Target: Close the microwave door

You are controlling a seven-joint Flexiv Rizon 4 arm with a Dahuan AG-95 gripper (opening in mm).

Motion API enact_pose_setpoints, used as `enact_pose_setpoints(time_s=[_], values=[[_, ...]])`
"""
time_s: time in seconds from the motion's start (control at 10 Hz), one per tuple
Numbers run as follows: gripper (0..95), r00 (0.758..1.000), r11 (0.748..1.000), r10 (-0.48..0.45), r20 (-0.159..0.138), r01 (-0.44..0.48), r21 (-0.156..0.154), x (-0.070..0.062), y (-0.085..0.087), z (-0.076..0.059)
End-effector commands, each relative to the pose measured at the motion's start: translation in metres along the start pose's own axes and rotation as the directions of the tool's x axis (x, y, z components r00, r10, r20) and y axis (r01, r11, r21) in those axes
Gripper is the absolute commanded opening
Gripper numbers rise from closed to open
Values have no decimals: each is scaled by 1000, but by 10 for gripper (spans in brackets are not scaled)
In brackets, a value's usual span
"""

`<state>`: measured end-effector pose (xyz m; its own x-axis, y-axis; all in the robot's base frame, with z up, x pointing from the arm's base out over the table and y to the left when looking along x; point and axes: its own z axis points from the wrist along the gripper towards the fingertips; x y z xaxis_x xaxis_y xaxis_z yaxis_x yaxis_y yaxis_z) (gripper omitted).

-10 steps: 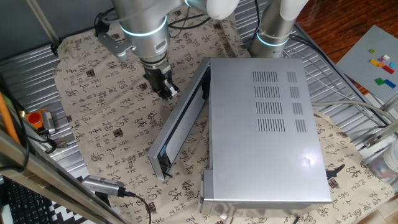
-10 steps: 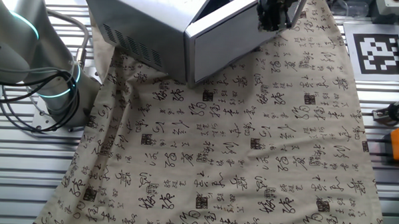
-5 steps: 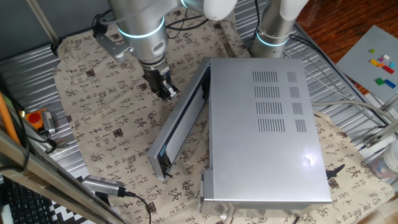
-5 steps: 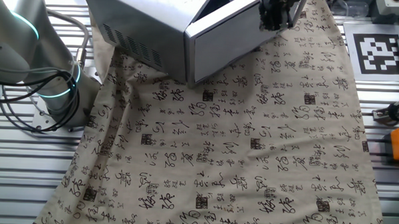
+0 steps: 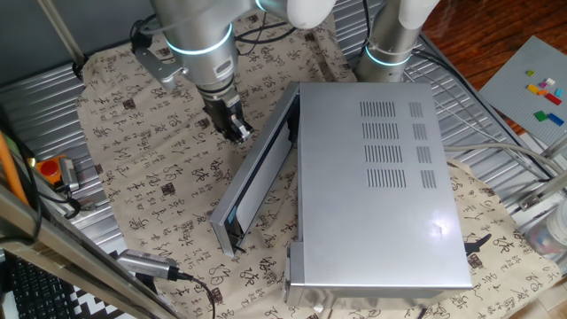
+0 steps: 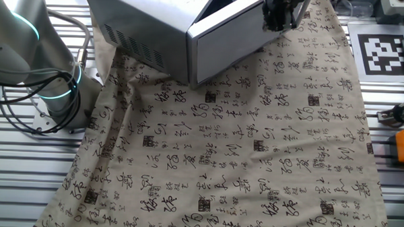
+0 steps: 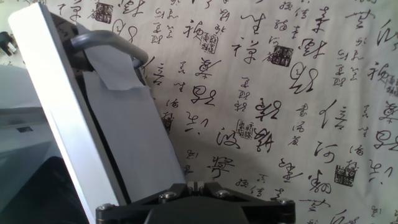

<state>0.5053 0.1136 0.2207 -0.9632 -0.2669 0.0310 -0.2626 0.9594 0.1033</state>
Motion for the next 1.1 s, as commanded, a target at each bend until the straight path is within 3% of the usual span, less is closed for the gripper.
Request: enact_pose_setpoints(time_s=[0.1,0.4,0.8,1.1], values=[[0,1000,1000,-6,10,6,-3,-3,-1,-3],[0,1000,1000,-3,8,3,-8,-39,-1,-13],[0,1000,1000,18,14,-18,-16,-88,16,-22],[0,998,998,52,17,-52,-29,-104,35,-19]])
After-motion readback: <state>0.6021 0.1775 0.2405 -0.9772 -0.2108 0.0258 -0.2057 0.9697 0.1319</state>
